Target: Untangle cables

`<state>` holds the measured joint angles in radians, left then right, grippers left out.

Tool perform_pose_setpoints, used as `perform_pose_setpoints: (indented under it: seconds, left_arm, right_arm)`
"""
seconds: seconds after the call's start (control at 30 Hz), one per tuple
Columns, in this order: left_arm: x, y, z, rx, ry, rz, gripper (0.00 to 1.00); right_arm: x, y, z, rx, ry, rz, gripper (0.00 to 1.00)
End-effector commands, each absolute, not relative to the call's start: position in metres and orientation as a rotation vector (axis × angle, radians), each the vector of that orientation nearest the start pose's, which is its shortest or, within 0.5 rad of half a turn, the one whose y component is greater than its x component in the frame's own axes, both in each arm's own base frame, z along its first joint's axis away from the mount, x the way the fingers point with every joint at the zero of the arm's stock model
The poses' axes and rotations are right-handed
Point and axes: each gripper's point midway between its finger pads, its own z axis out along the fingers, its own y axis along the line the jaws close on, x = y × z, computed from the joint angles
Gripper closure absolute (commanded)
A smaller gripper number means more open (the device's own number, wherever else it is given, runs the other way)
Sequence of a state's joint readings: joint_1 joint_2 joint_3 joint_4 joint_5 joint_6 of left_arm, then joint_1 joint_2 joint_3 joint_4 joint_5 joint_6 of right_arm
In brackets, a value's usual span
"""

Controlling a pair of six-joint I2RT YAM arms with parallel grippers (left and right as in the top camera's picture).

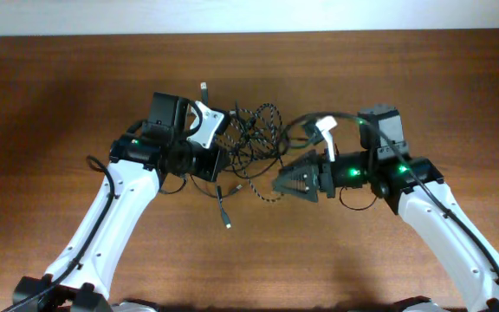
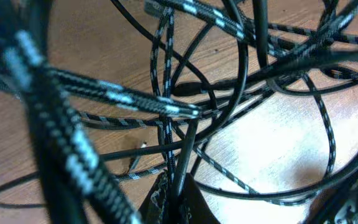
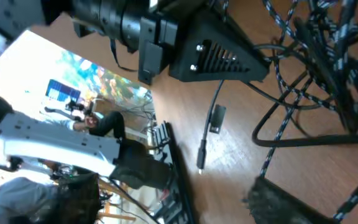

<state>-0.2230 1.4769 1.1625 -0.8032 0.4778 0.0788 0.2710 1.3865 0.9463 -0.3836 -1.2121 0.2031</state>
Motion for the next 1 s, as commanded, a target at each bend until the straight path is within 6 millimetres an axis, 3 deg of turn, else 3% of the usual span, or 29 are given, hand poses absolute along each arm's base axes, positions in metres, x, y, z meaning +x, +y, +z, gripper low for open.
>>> perform_pose_setpoints:
  seconds: [0.0,0.07,0.13,0.17,0.27,0.3,0.33,0.4,0.43,0.5,0.53,0.57,0.6,0.67,0.7,0.73,0.8,0.83,0.87,0.9,0.93,0.97]
  left_arm:
    - [0.322,-0.155,0.165,0.365,2.615,-0.747,1.0]
    - [0.322,-0.155,0.166,0.204,2.652,-0.789,1.0]
    - [0.325,-0.157,0.167,0.103,2.659,-0.818,1.0]
    - [0.321,-0.165,0.168,0.132,2.66,-0.836,1.0]
    - [0.304,-0.195,0.171,0.252,2.666,-0.919,1.0]
    - [0.296,-0.207,0.173,0.302,2.665,-0.959,1.0]
    - [0.295,-0.207,0.173,0.306,2.666,-0.958,1.0]
    - [0.305,-0.193,0.165,0.263,2.677,-0.815,1.0]
    - [0.312,-0.18,0.159,0.229,2.689,-0.694,1.0]
    - [0.319,-0.162,0.152,0.184,2.699,-0.529,0.99]
    - [0.32,-0.161,0.152,0.183,2.697,-0.525,0.93]
    - [0.322,-0.162,0.153,0.174,2.685,-0.531,0.92]
    - [0.324,-0.162,0.154,0.164,2.678,-0.53,0.92]
    - [0.329,-0.149,0.151,0.134,2.675,-0.422,0.94]
    - [0.328,-0.147,0.149,0.13,2.682,-0.405,0.94]
    - [0.327,-0.142,0.145,0.121,2.695,-0.368,0.96]
    - [0.328,-0.123,0.136,0.084,2.702,-0.219,0.98]
    - [0.328,-0.096,0.125,-0.041,2.7,-0.032,1.0]
    - [0.325,-0.067,0.116,-0.268,2.669,0.126,0.96]
    - [0.315,-0.043,0.099,-0.607,2.632,0.163,0.87]
    - [0.304,-0.032,0.085,-0.893,2.59,0.13,0.82]
    - [0.296,-0.04,0.073,-1.094,2.585,0.01,0.91]
  right_arm:
    - [0.271,0.245,0.207,-0.219,2.447,1.616,0.31]
    - [0.285,0.251,0.18,0.118,2.584,1.375,0.36]
    - [0.294,0.252,0.164,0.332,2.598,1.173,0.36]
    - [0.303,0.247,0.16,0.443,2.563,1.081,0.36]
    - [0.336,0.232,0.172,0.509,2.397,0.967,0.36]
    - [0.338,0.229,0.171,0.511,2.387,0.936,0.75]
    - [0.336,0.233,0.172,0.456,2.399,0.951,0.92]
    - [0.323,0.242,0.189,0.135,2.383,0.978,0.96]
    - [0.325,0.228,0.217,0.059,2.286,0.962,0.96]
    - [0.328,0.178,0.282,0.112,2.071,0.933,0.96]
    - [0.322,0.159,0.309,0.133,1.982,0.928,0.96]
    - [0.3,0.152,0.344,0.082,1.876,0.987,0.96]
    - [0.287,0.15,0.362,0.05,1.817,1.009,0.96]
    - [0.251,0.128,0.428,-0.081,1.533,0.879,0.96]
    - [0.245,0.117,0.439,-0.058,1.478,0.821,0.96]
    - [0.239,0.092,0.452,0.023,1.409,0.709,0.96]
    - [0.228,0.032,0.468,0.253,1.294,0.47,0.96]
    - [0.226,-0.01,0.46,0.459,1.269,0.3,0.96]
    - [0.222,-0.034,0.452,0.572,1.257,0.194,0.96]
    - [0.212,-0.061,0.443,0.71,1.233,0.058,0.96]
    - [0.21,-0.066,0.438,0.732,1.243,0.025,0.95]
    - [0.211,-0.066,0.436,0.73,1.252,0.02,0.93]
